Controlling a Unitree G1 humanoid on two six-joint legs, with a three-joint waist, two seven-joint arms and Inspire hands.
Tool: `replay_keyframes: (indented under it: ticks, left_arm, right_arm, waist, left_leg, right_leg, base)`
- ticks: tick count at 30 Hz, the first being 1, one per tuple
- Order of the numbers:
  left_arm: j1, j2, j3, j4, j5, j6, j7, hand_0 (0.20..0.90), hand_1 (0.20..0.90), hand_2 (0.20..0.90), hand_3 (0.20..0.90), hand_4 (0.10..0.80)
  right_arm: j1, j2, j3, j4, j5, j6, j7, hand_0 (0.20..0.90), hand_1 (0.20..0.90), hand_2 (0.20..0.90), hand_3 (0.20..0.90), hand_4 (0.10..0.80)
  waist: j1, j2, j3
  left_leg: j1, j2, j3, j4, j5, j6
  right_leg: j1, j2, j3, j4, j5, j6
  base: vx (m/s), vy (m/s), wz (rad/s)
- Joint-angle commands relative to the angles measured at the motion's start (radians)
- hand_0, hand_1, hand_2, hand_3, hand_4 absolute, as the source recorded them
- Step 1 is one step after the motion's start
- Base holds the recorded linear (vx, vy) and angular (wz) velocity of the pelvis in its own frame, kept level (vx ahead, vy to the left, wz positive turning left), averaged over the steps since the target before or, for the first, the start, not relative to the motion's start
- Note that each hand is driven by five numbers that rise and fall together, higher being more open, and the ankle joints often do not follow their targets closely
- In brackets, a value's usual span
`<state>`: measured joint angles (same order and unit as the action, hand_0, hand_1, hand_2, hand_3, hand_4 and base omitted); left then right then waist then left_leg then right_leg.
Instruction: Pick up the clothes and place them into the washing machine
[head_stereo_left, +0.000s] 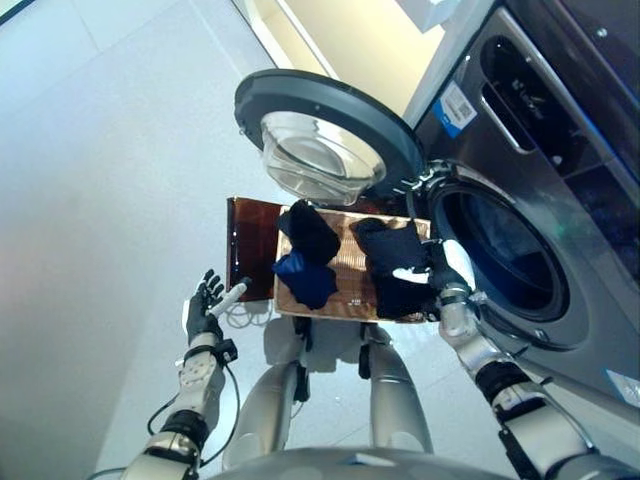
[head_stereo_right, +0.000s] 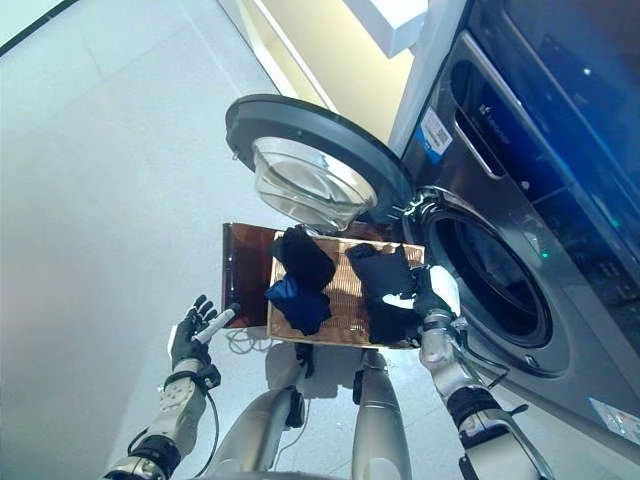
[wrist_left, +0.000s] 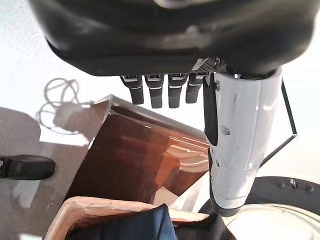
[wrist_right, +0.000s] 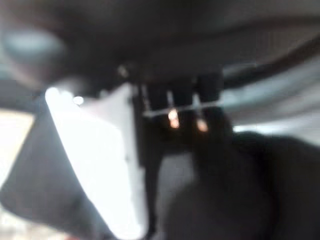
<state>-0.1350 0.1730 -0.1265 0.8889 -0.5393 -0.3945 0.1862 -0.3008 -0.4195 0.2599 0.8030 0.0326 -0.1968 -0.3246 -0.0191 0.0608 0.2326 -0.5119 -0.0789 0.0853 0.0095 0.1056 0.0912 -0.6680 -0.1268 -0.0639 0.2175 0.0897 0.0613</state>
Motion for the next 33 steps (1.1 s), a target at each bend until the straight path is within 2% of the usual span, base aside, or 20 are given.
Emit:
replay_keyframes:
  ticks: [1,3,4,6,9,11,12,13,15,16,19,26,33]
  left_arm:
    - [0.023,0.054,0.054,-0.003,-0.029,-0.042,-0.028,0.900,0.900,0.900,0.900,0.800]
    - [0.022,0.050,0.056,-0.004,-0.033,-0.043,-0.032,0.900,0.900,0.900,0.900,0.800]
    - [0.022,0.046,0.063,-0.008,-0.039,-0.048,-0.030,0.900,0.900,0.900,0.900,0.800]
    - [0.021,0.044,0.065,-0.009,-0.042,-0.050,-0.030,0.900,0.900,0.900,0.900,0.800]
    - [0.013,0.035,0.063,0.005,-0.059,-0.058,-0.031,0.900,0.900,0.900,0.900,0.800]
    - [0.011,0.032,0.059,0.005,-0.064,-0.058,-0.031,0.900,0.900,0.900,0.900,0.800]
    - [0.008,0.028,0.052,0.007,-0.072,-0.058,-0.030,0.900,0.900,0.900,0.900,0.800]
    - [0.007,0.028,0.052,0.008,-0.072,-0.058,-0.030,0.900,0.900,0.900,0.900,0.800]
    - [0.004,0.021,0.043,0.004,-0.086,-0.060,-0.032,0.900,0.900,0.900,0.900,0.800]
    - [0.003,0.022,0.043,0.004,-0.087,-0.060,-0.033,0.900,0.900,0.900,0.900,0.800]
    - [0.007,0.011,0.035,0.000,-0.105,-0.057,-0.036,0.900,0.900,0.900,0.900,0.800]
    - [0.006,0.006,0.033,0.011,-0.126,-0.059,-0.042,0.900,0.900,0.900,0.900,0.800]
    - [0.009,0.014,0.022,-0.001,-0.125,-0.061,-0.047,0.900,0.900,0.900,0.900,0.800]
  right_arm:
    - [0.034,0.000,-0.082,-0.014,0.289,-0.131,0.092,0.200,0.200,0.200,0.200,0.300]
    - [0.037,0.016,-0.115,0.013,0.348,-0.146,0.102,0.200,0.200,0.200,0.200,0.300]
    - [0.039,0.050,-0.173,0.054,0.474,-0.172,0.122,0.200,0.200,0.200,0.200,0.300]
    - [0.037,0.065,-0.190,0.072,0.515,-0.182,0.133,0.200,0.200,0.200,0.200,0.300]
    - [0.014,0.128,-0.280,0.143,0.746,-0.223,0.163,0.200,0.200,0.200,0.200,0.300]
    - [0.003,0.143,-0.294,0.163,0.800,-0.231,0.174,0.200,0.200,0.200,0.200,0.300]
    - [-0.015,0.177,-0.317,0.185,0.919,-0.240,0.215,0.200,0.200,0.200,0.200,0.300]
    - [-0.016,0.177,-0.317,0.187,0.920,-0.241,0.216,0.200,0.200,0.200,0.200,0.300]
    - [-0.038,0.221,-0.364,0.208,1.098,-0.256,0.255,0.200,0.200,0.200,0.200,0.300]
    - [-0.039,0.220,-0.364,0.211,1.102,-0.256,0.259,0.200,0.200,0.200,0.200,0.300]
    - [-0.050,0.271,-0.408,0.221,1.255,-0.266,0.300,0.200,0.200,0.200,0.200,0.300]
    - [-0.062,0.279,-0.465,0.245,1.369,-0.287,0.327,0.200,0.200,0.200,0.200,0.300]
    - [-0.153,0.213,-0.535,0.273,1.412,-0.321,0.297,0.200,0.200,0.200,0.200,0.300]
  waist:
    - [-0.001,-0.023,-0.035]
    - [-0.003,-0.022,-0.035]
    - [-0.005,-0.018,-0.035]
    - [-0.006,-0.016,-0.034]
    - [-0.006,-0.009,-0.032]
    - [-0.005,-0.007,-0.031]
    - [-0.003,-0.002,-0.030]
    - [-0.003,-0.002,-0.030]
    - [0.000,0.004,-0.030]
    - [0.000,0.004,-0.030]
    - [0.001,0.011,-0.033]
    - [0.004,0.020,-0.039]
    - [0.017,0.038,-0.035]
  left_leg:
    - [-0.010,-0.013,0.014,0.055,-0.075,-0.076]
    - [-0.008,-0.013,0.015,0.055,-0.076,-0.077]
    - [-0.005,-0.013,0.017,0.052,-0.077,-0.077]
    - [-0.004,-0.013,0.018,0.052,-0.078,-0.077]
    - [-0.004,-0.013,0.019,0.055,-0.082,-0.077]
    - [-0.004,-0.013,0.019,0.055,-0.083,-0.077]
    - [-0.004,-0.013,0.020,0.056,-0.084,-0.076]
    - [-0.004,-0.013,0.020,0.056,-0.084,-0.076]
    - [-0.005,-0.013,0.022,0.055,-0.086,-0.077]
    - [-0.005,-0.013,0.022,0.055,-0.086,-0.077]
    - [-0.003,-0.014,0.021,0.056,-0.089,-0.077]
    - [-0.007,-0.017,0.020,0.058,-0.091,-0.077]
    - [-0.014,-0.019,0.019,0.056,-0.088,-0.077]
  right_leg:
    - [0.096,0.014,-0.009,-0.139,0.026,-0.002]
    - [0.097,0.014,-0.009,-0.139,0.025,-0.002]
    - [0.098,0.015,-0.008,-0.140,0.024,-0.003]
    - [0.098,0.015,-0.007,-0.139,0.023,-0.003]
    - [0.098,0.016,-0.006,-0.138,0.021,-0.004]
    - [0.098,0.016,-0.005,-0.139,0.020,-0.004]
    - [0.098,0.017,-0.003,-0.139,0.019,-0.006]
    - [0.098,0.017,-0.002,-0.139,0.019,-0.006]
    - [0.099,0.018,-0.004,-0.139,0.016,-0.006]
    - [0.099,0.018,-0.004,-0.139,0.016,-0.006]
    - [0.100,0.020,-0.001,-0.139,0.014,-0.007]
    - [0.097,0.022,0.003,-0.139,0.012,-0.009]
    - [0.087,0.020,0.003,-0.134,0.009,-0.010]
  base:
    - [0.022,0.007,-0.06]
    - [0.021,0.009,-0.05]
    - [0.016,0.010,-0.03]
    - [0.016,0.007,-0.04]
    - [0.016,0.005,-0.05]
    - [0.000,0.000,0.00]
    - [0.000,0.000,0.00]
    - [0.000,0.000,0.00]
    - [0.000,0.000,0.00]
    - [0.000,0.000,0.00]
    - [0.000,0.000,0.00]
    - [0.000,0.000,0.00]
    - [-0.002,-0.005,0.01]
